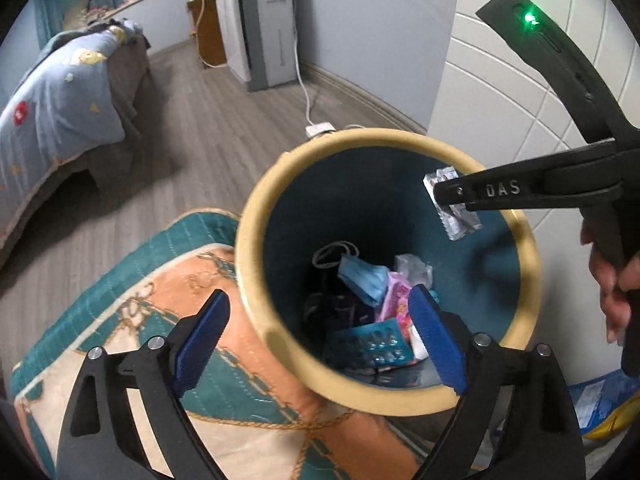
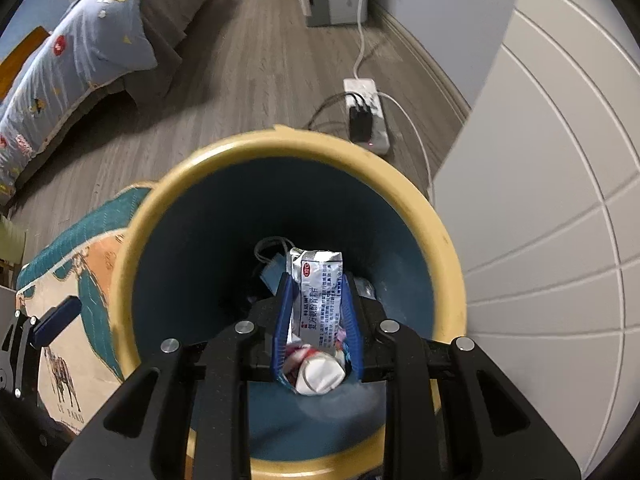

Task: Collect trash

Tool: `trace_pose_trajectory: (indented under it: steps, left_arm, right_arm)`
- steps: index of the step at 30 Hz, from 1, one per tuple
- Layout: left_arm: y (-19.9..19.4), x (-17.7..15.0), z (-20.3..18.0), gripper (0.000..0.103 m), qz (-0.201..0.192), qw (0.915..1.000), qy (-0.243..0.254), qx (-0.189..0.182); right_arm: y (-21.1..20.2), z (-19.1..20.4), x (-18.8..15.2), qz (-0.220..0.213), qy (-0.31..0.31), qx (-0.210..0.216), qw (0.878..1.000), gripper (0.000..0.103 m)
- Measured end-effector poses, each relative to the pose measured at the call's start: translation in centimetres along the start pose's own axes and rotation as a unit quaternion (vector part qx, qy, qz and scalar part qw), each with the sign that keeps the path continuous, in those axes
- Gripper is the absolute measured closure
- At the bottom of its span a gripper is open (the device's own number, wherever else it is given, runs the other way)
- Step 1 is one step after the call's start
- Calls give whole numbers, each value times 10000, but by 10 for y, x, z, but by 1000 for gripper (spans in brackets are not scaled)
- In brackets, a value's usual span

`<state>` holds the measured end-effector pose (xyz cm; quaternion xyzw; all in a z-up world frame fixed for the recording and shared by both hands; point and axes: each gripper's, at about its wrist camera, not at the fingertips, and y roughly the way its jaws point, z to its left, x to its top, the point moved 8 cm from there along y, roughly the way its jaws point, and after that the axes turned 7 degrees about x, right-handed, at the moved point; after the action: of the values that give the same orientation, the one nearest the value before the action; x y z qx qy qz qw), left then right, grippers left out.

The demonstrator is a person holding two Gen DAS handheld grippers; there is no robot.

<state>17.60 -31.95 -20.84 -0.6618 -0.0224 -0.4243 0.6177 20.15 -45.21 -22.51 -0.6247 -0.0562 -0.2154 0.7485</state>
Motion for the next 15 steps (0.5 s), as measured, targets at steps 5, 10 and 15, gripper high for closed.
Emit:
trace_pose_trajectory:
  steps: [5,10,15]
  left_arm:
    - [-2,-1,11,12,-10,9997,-210,-76]
    - [-6,-6,15,12,33,9992,-366,-146]
    - [-33,-11,24,8,-34,9992,-395,-22]
  right_arm:
    - [-16,14,20,-507,-198,-46,9985,42]
    - [-27,18,22,-640,-329,-68,9974,25]
    - [-47,28,8,-654,-542,-24,9964,11]
